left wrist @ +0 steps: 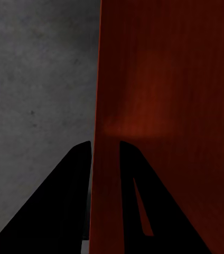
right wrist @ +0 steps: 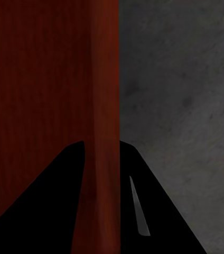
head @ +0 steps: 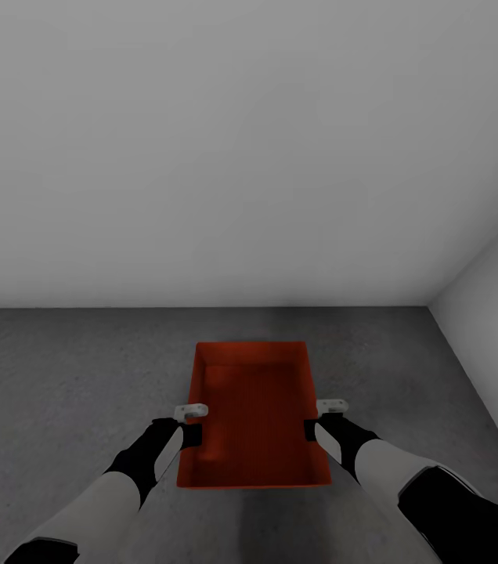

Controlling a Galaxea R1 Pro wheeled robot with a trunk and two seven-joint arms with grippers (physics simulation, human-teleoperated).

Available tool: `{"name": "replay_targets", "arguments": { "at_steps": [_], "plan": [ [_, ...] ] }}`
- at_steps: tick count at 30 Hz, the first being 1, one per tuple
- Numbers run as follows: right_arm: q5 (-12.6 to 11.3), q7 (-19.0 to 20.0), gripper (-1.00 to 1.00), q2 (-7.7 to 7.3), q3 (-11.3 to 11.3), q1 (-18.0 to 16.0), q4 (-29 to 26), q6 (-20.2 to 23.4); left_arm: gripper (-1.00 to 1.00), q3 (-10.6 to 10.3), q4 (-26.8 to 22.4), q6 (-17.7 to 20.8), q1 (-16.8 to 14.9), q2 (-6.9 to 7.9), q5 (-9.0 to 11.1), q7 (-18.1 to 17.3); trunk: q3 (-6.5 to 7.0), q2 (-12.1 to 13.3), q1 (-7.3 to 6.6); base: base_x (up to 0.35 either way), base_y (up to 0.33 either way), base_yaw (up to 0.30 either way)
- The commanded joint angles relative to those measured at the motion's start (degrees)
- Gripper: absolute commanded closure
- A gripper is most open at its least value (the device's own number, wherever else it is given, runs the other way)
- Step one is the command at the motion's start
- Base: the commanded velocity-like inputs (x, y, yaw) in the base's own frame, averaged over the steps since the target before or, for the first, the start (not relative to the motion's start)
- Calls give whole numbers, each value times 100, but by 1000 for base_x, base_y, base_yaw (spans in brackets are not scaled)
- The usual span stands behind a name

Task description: Move the two storage containers from the living room to the garage. In the garage, place one container on the floor and stack the other container on top of it (either order is fine).

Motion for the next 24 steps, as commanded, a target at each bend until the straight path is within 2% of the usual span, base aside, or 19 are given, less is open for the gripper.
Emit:
{"name": "replay_targets", "arguments": {
  "at_steps": [1,9,24],
  "plan": [
    [129,-50,100,-42,-103,-4,-24,6,100,-2,2,43,1,12,-1,84,-3,-2,0,0,0,0],
    [129,-50,100,-39,-103,-4,-24,8,100,-2,2,43,1,12,-1,82,-147,-323,176,0,0,0],
    [129,-50,100,-41,-103,-4,-24,5,100,-2,2,43,1,12,-1,82,-147,-323,176,0,0,0]
  ]
}}
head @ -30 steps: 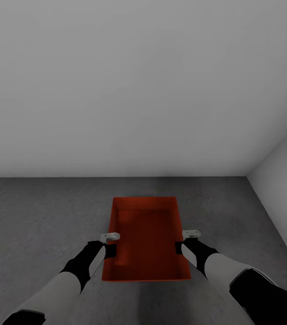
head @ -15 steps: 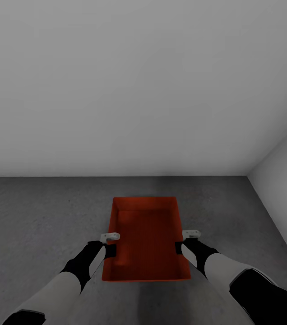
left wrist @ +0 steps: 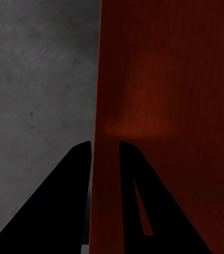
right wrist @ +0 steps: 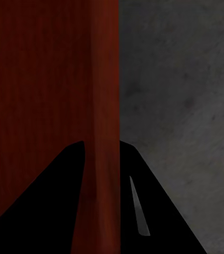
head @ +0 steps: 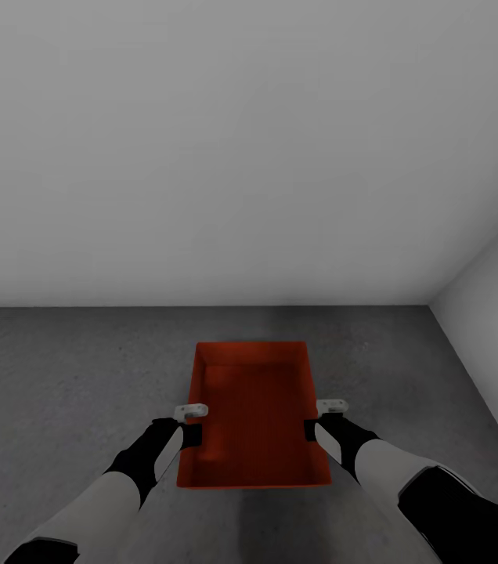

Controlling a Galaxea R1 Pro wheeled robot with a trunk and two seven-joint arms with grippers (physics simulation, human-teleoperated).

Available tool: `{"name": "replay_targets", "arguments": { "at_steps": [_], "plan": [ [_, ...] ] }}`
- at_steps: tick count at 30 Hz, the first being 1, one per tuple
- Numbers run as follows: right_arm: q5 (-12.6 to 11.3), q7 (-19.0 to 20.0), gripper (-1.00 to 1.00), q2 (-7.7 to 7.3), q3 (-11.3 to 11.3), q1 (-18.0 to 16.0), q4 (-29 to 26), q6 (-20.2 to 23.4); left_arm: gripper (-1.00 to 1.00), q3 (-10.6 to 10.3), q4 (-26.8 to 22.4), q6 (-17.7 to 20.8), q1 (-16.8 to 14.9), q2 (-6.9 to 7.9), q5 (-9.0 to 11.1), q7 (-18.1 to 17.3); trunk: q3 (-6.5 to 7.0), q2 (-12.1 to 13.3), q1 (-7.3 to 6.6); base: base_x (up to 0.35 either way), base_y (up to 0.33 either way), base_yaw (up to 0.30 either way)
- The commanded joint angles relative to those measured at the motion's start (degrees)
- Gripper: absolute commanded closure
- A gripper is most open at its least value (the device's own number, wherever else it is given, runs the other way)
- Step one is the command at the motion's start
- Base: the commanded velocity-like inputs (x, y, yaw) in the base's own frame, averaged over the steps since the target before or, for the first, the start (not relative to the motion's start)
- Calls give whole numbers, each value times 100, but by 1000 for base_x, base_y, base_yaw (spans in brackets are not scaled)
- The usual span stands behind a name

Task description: Move the two storage containers from the living room to the garage. In the garage, place one container on the floor and stack the other container on top of it (either order is fine).

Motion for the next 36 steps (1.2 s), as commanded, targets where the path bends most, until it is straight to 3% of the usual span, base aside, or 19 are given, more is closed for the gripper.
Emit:
{"name": "replay_targets", "arguments": {
  "at_steps": [1,7,36],
  "plan": [
    [128,-50,100,-42,-102,-4,-24,5,100,-3,2,43,1,12,0,82,-3,-2,0,0,0,0],
    [128,-50,100,-43,-102,-4,-24,6,100,-3,2,43,1,12,0,82,-111,-243,132,0,0,0],
    [128,-50,100,-34,-102,-4,-23,6,100,-3,2,39,1,12,0,80,-111,-243,132,1,0,0]
  ]
}}
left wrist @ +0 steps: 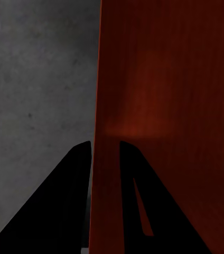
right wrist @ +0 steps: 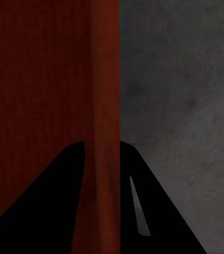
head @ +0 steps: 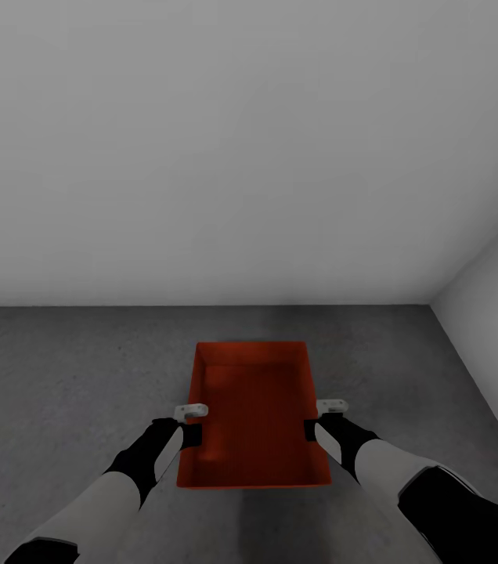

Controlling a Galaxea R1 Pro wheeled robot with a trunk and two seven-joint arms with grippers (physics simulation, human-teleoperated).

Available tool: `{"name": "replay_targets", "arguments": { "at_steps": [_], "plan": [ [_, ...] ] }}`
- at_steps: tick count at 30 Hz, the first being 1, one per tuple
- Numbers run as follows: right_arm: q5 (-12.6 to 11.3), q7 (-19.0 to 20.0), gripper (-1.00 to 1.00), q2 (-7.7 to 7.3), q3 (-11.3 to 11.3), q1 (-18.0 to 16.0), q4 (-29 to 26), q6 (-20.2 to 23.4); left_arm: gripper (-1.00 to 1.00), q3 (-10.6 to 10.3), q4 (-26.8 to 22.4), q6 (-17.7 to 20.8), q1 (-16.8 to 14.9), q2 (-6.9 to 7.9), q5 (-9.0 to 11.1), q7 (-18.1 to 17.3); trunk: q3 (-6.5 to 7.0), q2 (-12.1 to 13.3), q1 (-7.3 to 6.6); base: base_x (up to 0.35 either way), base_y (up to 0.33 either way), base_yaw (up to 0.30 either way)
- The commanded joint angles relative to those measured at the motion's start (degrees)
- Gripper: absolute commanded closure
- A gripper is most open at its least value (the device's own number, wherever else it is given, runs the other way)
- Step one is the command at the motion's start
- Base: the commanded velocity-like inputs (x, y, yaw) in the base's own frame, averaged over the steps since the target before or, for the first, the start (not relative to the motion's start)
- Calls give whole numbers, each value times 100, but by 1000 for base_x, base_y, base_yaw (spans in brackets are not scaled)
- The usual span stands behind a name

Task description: Move the two storage containers from the living room to the garage. In the garage, place one container on the floor and stack the other container on top of it (either order is fine).

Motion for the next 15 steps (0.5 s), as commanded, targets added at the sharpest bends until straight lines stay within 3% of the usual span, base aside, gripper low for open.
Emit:
{"name": "replay_targets", "arguments": {
  "at_steps": [1,6,15],
  "plan": [
    [132,-49,100,-35,-103,-4,-23,13,100,-4,2,41,1,12,4,84,-3,-2,0,102,7,0],
    [132,-49,100,-37,-103,-4,-25,12,100,-6,2,37,1,17,4,92,-3,-2,0,175,40,0],
    [132,-49,100,-41,-103,-4,-25,11,100,-8,2,37,1,19,4,91,-3,-2,0,22,5,0]
  ]
}}
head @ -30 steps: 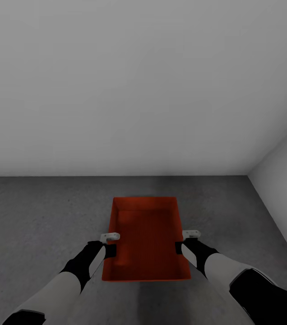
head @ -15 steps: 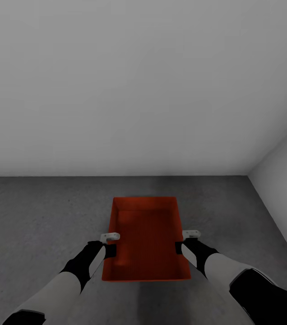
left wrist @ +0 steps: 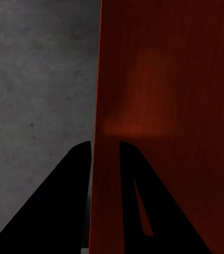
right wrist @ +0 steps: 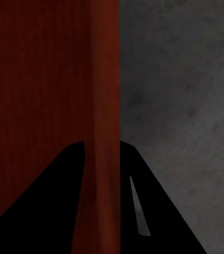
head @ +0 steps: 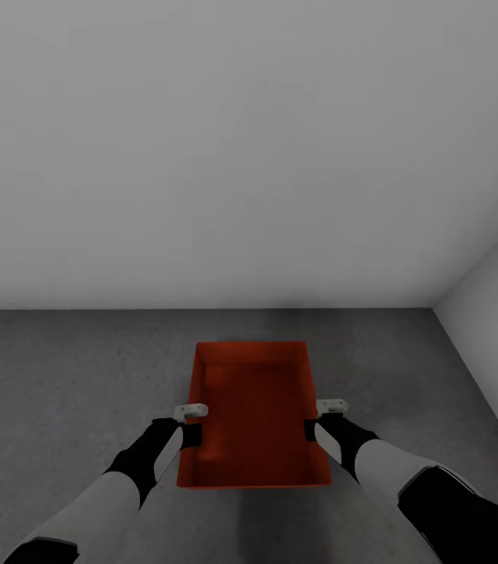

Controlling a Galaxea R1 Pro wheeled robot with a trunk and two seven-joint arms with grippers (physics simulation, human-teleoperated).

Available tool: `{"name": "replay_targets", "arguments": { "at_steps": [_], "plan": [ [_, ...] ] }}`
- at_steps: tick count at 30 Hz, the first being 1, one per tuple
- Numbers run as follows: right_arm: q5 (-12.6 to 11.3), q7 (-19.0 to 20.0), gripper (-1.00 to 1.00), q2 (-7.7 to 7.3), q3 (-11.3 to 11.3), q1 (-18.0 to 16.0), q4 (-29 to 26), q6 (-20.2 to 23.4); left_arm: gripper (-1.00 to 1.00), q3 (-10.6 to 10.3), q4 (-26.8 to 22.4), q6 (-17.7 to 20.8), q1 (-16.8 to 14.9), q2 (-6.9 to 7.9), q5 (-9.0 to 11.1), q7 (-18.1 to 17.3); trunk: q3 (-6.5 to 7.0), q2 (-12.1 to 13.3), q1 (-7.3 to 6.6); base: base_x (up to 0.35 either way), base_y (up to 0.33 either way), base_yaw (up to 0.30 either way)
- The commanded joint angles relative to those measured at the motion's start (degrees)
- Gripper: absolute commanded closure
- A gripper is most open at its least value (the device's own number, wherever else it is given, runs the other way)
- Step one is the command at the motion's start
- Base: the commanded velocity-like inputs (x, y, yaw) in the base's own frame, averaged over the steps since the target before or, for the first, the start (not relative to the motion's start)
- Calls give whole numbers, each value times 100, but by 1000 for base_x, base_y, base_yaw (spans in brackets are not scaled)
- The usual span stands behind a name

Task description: Move the two storage containers from the living room to the garage. In the garage, place one container on the floor and stack the other container on top of it (either order is fine).

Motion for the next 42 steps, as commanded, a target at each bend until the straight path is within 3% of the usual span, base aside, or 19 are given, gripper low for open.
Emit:
{"name": "replay_targets", "arguments": {
  "at_steps": [1,9,16,42],
  "plan": [
    [124,-49,100,-45,-100,-4,-26,16,100,13,1,46,0,12,-30,83,-3,-2,0,1,0,0],
    [124,-49,100,-44,-100,-4,-25,18,100,15,0,48,0,7,-30,99,-3,-2,0,0,0,0],
    [124,-49,100,-43,-100,-4,-25,20,100,24,0,48,0,5,-22,348,-3,-2,0,0,0,0],
    [124,-49,100,-46,-100,-4,-27,18,100,24,-7,46,0,5,-12,339,-3,-2,0,0,0,0]
  ]
}}
